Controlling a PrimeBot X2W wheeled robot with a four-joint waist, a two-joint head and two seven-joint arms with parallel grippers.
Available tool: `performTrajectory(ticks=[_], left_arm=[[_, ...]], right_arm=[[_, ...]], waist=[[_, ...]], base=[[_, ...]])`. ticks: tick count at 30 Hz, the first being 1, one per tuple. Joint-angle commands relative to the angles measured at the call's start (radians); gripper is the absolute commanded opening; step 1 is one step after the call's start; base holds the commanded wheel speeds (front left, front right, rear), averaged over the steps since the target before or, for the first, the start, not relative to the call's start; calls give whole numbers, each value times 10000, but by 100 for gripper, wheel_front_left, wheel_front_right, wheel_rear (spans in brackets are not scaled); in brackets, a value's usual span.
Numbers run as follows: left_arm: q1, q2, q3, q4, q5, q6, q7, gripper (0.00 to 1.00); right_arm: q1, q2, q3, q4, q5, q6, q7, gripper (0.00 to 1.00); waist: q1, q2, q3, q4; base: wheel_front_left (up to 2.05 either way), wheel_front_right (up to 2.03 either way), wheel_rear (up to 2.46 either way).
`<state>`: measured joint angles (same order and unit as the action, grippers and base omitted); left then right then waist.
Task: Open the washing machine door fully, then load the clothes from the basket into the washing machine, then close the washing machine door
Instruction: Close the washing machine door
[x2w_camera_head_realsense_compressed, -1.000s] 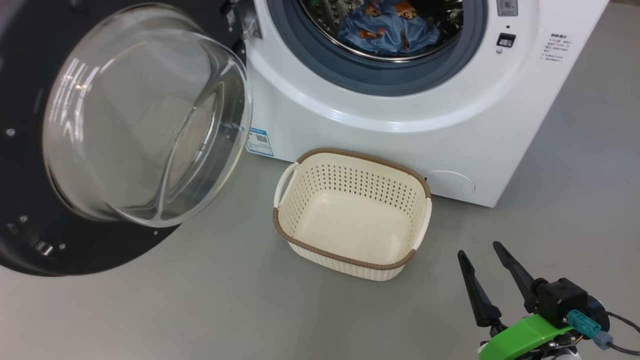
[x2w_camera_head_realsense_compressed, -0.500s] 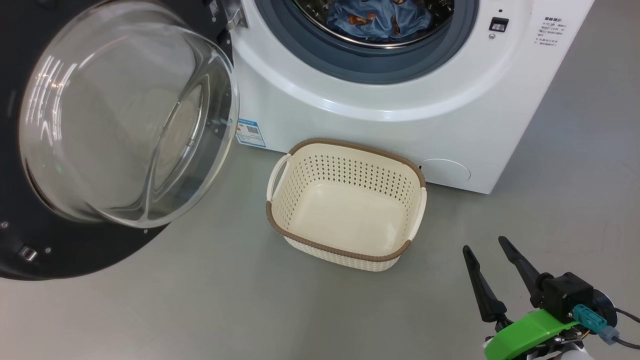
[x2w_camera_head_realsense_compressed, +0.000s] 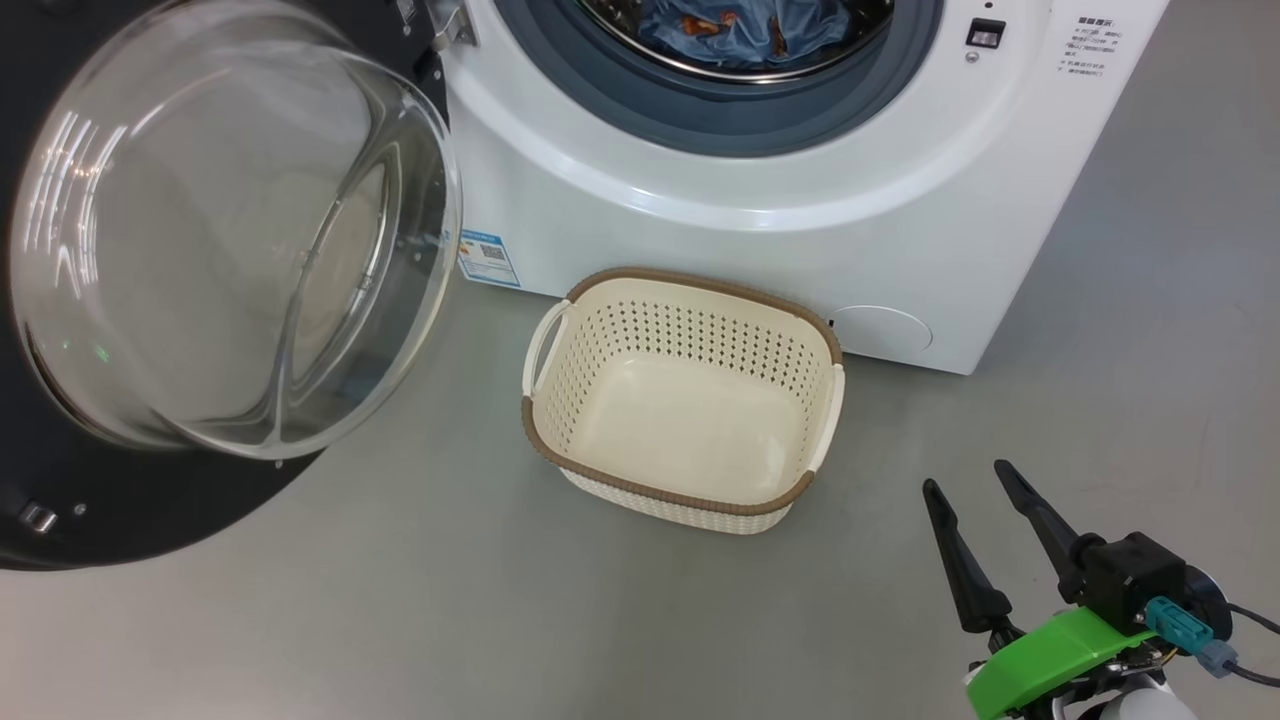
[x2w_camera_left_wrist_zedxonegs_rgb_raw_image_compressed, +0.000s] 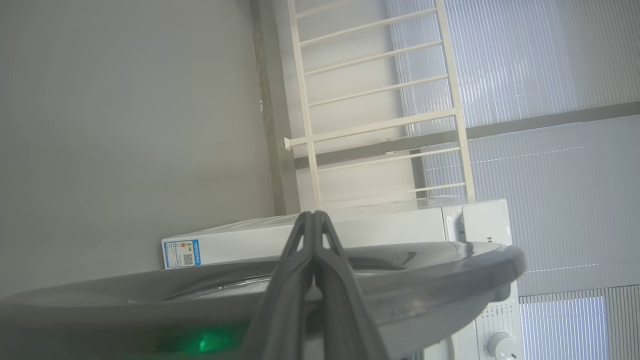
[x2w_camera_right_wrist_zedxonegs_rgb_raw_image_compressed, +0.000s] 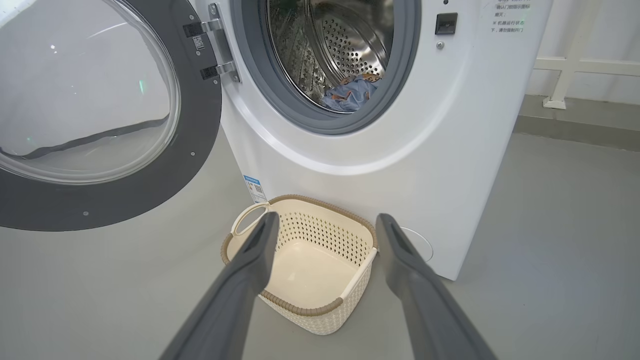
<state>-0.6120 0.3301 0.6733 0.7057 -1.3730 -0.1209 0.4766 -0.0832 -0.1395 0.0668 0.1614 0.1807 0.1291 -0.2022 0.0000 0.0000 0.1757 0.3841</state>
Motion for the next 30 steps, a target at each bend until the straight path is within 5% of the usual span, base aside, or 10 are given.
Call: performTrajectory(ticks=[1, 20, 30], left_arm=[[283, 488, 130, -404, -194, -97, 265, 0], [1619, -646, -279, -2279, -1628, -27, 3152, 0], [2510, -1255, -800, -4168, -2266, 700, 4819, 0]], right_arm=[[-259, -44, 280, -191, 86, 16, 8, 100], [-286, 72, 270, 21, 190, 16, -28, 100], [-222, 194, 263, 241, 231, 16, -153, 100]], waist=[[0, 0, -15, -10], [0, 0, -145, 156], [0, 0, -280, 282]], base=[[0, 0, 0], [0, 0, 0], [0, 0, 0]])
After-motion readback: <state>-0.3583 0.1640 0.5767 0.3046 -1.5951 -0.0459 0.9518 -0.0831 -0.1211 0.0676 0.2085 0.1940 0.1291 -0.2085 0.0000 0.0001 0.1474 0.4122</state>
